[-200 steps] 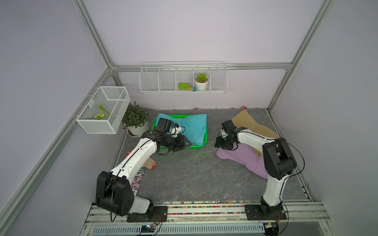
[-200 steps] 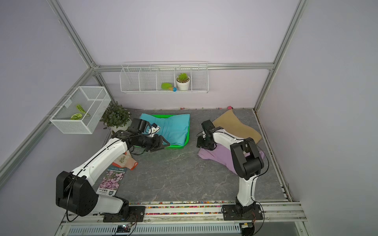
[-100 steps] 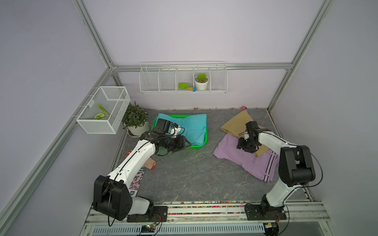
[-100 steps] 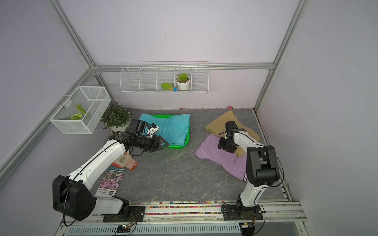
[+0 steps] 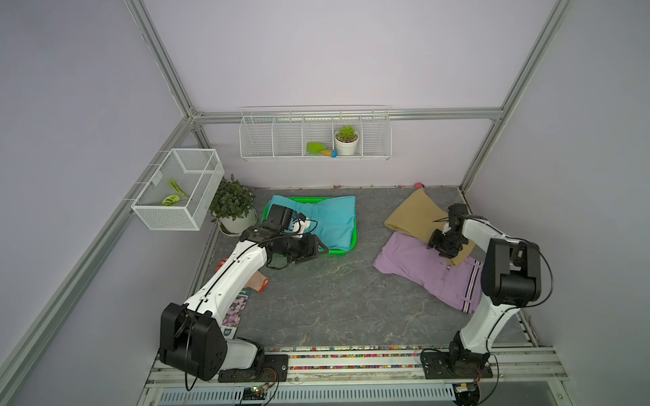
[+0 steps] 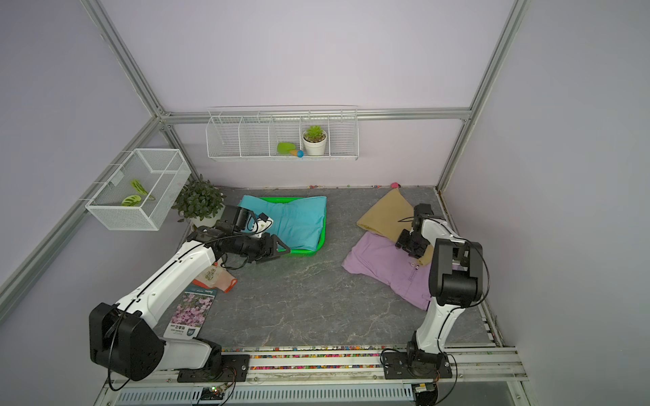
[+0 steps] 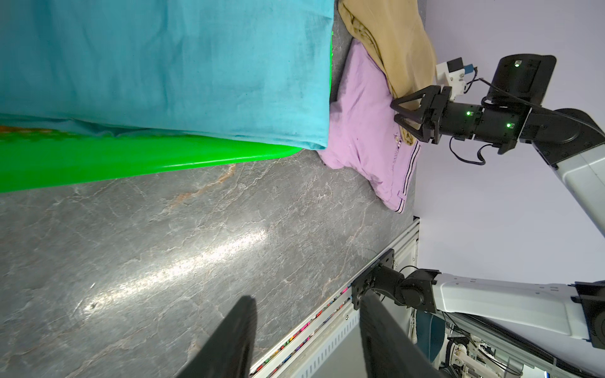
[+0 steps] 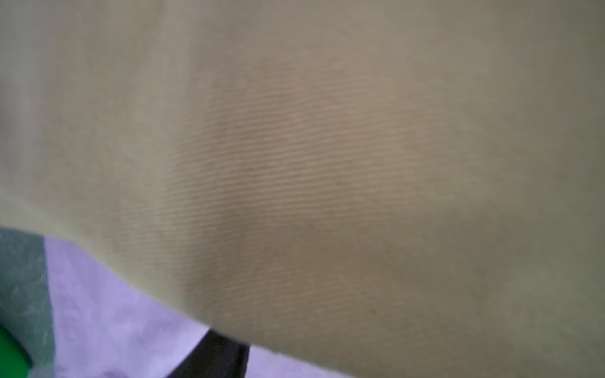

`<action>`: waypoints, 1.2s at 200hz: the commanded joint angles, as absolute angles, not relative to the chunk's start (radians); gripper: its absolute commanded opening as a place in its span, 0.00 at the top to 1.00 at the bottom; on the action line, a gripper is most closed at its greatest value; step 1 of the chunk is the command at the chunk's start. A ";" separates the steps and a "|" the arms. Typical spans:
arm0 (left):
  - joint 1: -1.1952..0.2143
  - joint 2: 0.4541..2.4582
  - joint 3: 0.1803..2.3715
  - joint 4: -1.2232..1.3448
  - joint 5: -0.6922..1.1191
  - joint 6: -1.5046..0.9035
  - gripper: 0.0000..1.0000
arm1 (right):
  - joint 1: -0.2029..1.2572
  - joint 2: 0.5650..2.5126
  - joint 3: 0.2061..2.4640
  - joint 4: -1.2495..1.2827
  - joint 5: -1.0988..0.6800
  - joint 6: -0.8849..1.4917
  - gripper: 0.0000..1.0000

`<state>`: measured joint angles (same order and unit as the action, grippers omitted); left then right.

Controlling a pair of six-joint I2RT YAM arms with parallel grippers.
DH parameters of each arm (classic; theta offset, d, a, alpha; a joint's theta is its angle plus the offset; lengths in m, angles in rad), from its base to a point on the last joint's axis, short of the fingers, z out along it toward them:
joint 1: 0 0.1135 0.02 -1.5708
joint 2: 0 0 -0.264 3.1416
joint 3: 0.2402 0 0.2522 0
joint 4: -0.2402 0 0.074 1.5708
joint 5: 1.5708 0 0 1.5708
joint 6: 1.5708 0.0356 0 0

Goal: Put the folded long pants in the basket
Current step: Adjust the long pant at the center of the board.

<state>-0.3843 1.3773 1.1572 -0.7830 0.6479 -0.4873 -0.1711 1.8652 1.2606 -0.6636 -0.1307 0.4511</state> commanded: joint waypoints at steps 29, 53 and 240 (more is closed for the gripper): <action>-0.388 1.341 1.146 -0.780 0.642 -0.482 0.44 | -0.167 1.715 1.138 -0.659 -0.107 0.460 0.42; -0.388 1.330 1.137 -0.774 0.642 -0.484 0.45 | -0.084 1.641 1.020 -0.656 -0.090 0.458 0.42; -0.506 1.253 1.099 -0.794 0.602 -0.545 0.44 | 0.138 1.900 1.351 -0.676 -0.245 0.460 0.45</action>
<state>-0.4717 1.2797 1.1252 -0.8013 0.6250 -0.5194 0.2211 1.9194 1.4124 -0.6094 -0.2405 0.5388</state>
